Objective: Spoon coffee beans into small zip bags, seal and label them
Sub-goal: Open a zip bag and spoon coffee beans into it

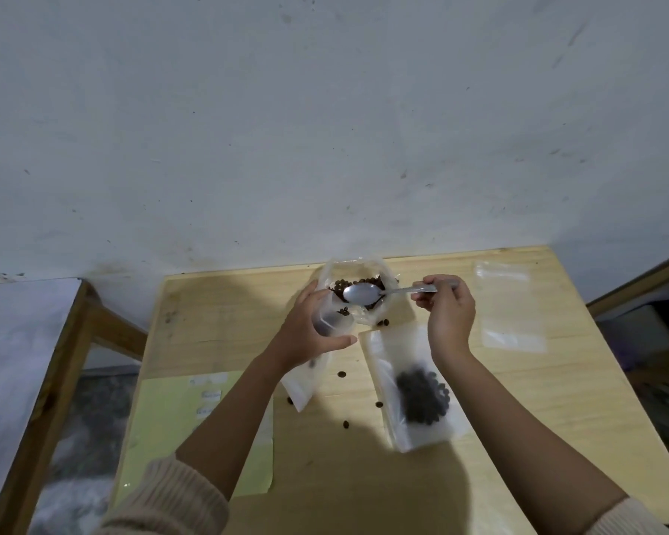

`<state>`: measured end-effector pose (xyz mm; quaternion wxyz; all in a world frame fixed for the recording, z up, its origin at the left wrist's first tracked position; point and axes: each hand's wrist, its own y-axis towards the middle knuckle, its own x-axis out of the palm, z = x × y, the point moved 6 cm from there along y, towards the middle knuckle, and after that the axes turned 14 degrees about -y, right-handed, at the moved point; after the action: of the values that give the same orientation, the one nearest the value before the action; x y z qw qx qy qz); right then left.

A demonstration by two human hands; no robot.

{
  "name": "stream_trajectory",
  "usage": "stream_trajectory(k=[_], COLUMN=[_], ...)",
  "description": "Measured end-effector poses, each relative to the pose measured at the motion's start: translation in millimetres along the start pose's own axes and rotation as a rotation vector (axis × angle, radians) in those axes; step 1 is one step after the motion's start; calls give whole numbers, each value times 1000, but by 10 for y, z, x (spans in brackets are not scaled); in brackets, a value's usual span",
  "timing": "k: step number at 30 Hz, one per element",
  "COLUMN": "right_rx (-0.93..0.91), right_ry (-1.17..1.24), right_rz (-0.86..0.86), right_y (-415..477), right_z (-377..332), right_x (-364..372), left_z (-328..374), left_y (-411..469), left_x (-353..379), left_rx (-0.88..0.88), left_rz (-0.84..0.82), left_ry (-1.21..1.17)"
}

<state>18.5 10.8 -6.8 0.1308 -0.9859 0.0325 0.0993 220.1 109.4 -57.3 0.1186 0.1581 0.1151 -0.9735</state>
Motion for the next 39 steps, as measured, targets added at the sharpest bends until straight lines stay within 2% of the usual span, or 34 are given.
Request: stream_trajectory(k=[4, 6, 9, 13, 15, 19, 22, 24, 26, 29, 32, 35, 39], right_rx=[128, 170, 194, -99, -192, -225, -227, -255, -309, -410, -551, -623, -624], right_ry=[126, 128, -57, -525, -613, -644, -549, -440, -399, -488, -650, -726, -689], right_rz=[-38, -188, -428, -420, -380, -322, -272, -331, -471, -634, -704, -698, -594], right_y=[31, 31, -2, 22, 44, 70, 19, -91, -237, -462, -597, -643, -572], right_z=[180, 253, 318, 154, 81, 47, 12, -78, -181, -336, -454, -517, -566], right_x=[99, 266, 491, 463, 400, 293, 219, 242, 343, 487, 589, 643, 626], left_z=[35, 77, 143, 201, 235, 293, 314, 349, 383, 425, 487, 543, 563], left_y=[-45, -71, -104, -140, -158, -194, -218, -239, -256, -265, -277, -287, -326], left_x=[-66, -119, -190, -255, -266, -263, -252, -237, -214, -186, -171, -130, -87], left_rx=[45, 77, 131, 159, 178, 200, 212, 231, 252, 250, 269, 253, 247], left_rz=[49, 95, 155, 211, 234, 261, 288, 304, 312, 342, 387, 386, 415], left_ry=[3, -25, -21, 17, 14, 23, 37, 48, 55, 24, 19, -29, -119])
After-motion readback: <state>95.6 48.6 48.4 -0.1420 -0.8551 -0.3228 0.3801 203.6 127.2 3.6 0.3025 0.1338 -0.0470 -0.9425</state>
